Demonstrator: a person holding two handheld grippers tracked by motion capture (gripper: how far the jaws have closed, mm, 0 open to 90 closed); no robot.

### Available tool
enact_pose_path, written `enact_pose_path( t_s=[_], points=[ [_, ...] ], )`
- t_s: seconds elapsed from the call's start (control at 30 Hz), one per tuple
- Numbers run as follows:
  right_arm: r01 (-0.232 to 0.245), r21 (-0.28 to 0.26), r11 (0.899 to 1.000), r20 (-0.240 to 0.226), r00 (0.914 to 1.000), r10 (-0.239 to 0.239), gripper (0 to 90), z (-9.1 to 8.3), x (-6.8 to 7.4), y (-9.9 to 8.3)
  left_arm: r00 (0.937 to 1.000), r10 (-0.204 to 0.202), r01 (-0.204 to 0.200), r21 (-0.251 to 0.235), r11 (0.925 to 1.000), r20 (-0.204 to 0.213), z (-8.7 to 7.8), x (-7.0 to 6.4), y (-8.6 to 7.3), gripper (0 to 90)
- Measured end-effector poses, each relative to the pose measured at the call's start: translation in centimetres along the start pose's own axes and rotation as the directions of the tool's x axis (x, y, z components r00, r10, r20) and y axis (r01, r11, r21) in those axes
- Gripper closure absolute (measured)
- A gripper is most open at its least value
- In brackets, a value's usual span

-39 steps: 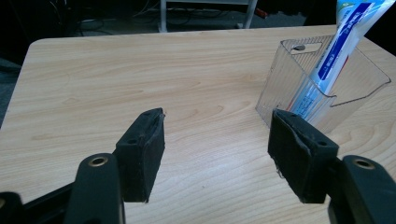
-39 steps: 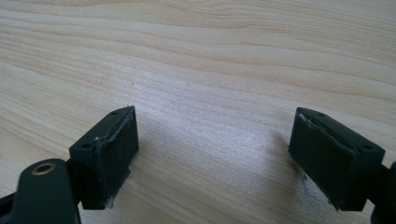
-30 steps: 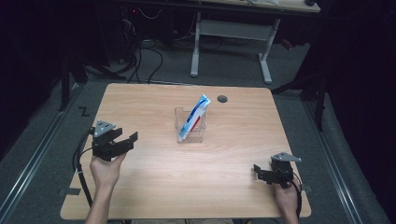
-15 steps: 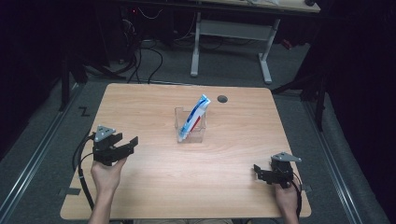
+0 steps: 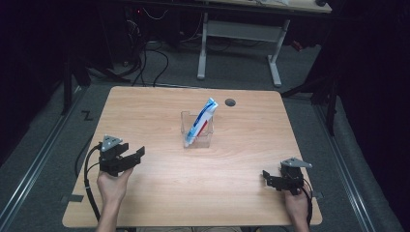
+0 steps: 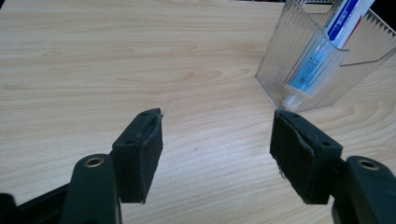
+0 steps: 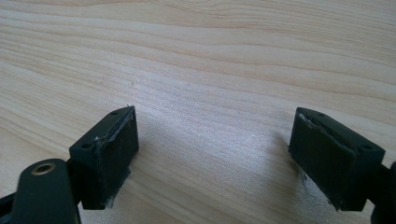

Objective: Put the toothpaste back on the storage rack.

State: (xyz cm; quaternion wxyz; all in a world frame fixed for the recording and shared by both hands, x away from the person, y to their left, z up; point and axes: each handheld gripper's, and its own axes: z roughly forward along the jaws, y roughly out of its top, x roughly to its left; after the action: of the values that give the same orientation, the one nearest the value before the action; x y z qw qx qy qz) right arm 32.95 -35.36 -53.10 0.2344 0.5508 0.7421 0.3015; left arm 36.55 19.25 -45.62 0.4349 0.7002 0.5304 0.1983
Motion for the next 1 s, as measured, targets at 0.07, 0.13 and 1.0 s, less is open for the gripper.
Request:
enact_pose_path(
  t_s=[0.07, 0.13, 1.0],
  points=[
    [0.000, 0.000, 1.000, 0.000, 1.0000, 0.000, 15.7, 0.0, 0.0, 0.0, 1.0000, -0.003, 0.003, 0.001, 1.0000, -0.001, 0.0, 0.0, -0.2, 34.7],
    [0.000, 0.000, 1.000, 0.000, 1.0000, 0.000, 15.7, 0.0, 0.0, 0.0, 0.9999, -0.009, 0.009, 0.002, 1.0000, 0.006, 0.2, 0.1, -0.3, 34.5],
    [-0.002, 0.000, 1.000, 0.000, 1.0000, 0.002, 15.7, 0.0, 0.0, 0.0, 1.0000, -0.001, 0.001, 0.057, 0.9983, -0.004, 2.9, -0.7, -2.8, 33.5]
  ],
)
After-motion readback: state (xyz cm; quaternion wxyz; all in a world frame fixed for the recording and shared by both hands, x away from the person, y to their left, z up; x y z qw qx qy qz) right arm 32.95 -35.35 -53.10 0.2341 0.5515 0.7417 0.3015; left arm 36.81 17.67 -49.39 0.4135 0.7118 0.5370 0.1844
